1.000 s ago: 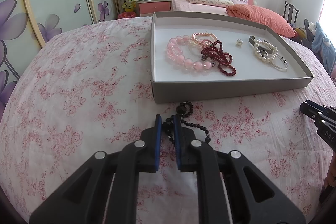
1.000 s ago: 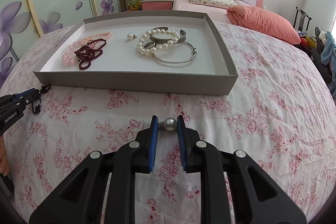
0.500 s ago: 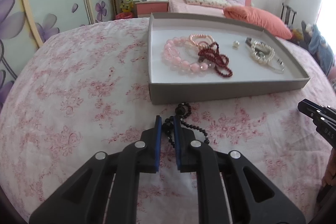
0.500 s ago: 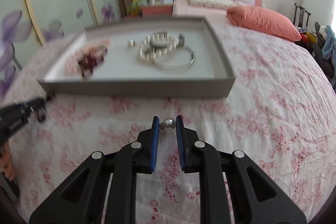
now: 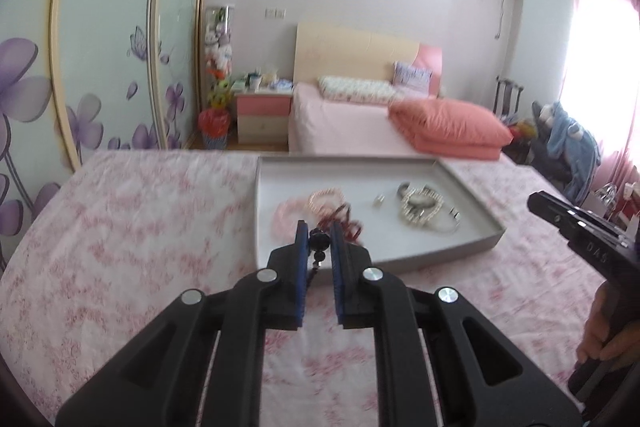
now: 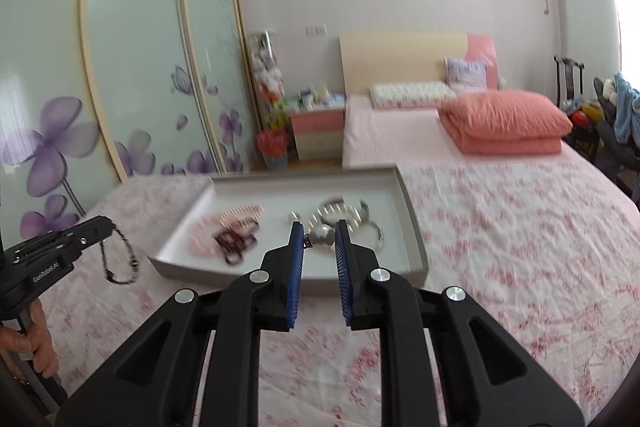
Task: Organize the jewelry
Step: 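Carry black bracelet and pearl earring into the gray tray and open both tools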
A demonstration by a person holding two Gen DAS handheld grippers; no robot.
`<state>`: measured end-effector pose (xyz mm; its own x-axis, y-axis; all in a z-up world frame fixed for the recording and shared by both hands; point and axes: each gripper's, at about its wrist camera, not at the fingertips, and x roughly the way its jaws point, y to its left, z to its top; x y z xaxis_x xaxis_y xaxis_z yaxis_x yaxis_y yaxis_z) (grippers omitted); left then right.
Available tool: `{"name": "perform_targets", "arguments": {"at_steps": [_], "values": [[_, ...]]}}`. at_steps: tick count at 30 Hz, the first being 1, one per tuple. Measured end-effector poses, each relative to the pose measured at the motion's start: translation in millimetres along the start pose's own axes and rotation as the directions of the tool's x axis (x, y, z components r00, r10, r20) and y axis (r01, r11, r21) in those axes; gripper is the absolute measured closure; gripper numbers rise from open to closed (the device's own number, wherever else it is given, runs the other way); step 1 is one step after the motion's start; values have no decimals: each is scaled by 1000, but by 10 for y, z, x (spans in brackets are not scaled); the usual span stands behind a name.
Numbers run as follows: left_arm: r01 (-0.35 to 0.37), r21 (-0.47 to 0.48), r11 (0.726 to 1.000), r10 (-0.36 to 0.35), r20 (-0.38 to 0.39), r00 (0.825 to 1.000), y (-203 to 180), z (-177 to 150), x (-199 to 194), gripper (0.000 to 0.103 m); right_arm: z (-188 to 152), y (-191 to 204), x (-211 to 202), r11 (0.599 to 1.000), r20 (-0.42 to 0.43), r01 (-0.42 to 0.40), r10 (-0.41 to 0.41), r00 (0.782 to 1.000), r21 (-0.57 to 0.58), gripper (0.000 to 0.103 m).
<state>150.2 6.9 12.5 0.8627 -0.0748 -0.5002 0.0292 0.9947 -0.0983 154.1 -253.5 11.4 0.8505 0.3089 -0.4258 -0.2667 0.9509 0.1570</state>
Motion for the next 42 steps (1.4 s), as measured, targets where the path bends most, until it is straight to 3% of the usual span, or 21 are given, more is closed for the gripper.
{"name": "perform_targets", "arguments": {"at_steps": [7,25,33,42], "values": [[4,15,1000,-5,73,997,-117,139,-120,91,146,177,-163,998,119,0,8,993,-60,86],[0,17,1000,-2,106,994,-272,465,198,91,386,192,157,998,173,14,-3,985,-59,86],[-2,5,1000,2,100,995,-279,606,532,91,504,148,426,999,183,6,0,983,-35,86],[4,-5,1000,-4,52,999,-233,624,937,91,501,42,897,999,94,-36,34,995,21,86]]}}
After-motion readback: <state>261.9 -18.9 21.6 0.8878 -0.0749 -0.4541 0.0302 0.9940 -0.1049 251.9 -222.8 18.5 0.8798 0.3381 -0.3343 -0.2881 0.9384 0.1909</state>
